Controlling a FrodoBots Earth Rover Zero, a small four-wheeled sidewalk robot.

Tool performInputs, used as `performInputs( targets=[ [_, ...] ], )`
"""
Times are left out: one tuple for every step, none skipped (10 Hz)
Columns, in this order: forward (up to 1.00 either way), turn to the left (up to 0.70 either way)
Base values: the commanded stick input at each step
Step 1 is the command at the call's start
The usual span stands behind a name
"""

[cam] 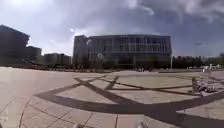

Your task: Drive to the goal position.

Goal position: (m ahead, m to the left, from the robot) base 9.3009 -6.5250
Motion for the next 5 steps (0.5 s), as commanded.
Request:
performInputs(
  targets=[
    [0.7,-0.05],
    [0.7,-0.05],
    [0.7,-0.05],
    [0.7,-0.05],
    [0.7,-0.05]
  ],
)
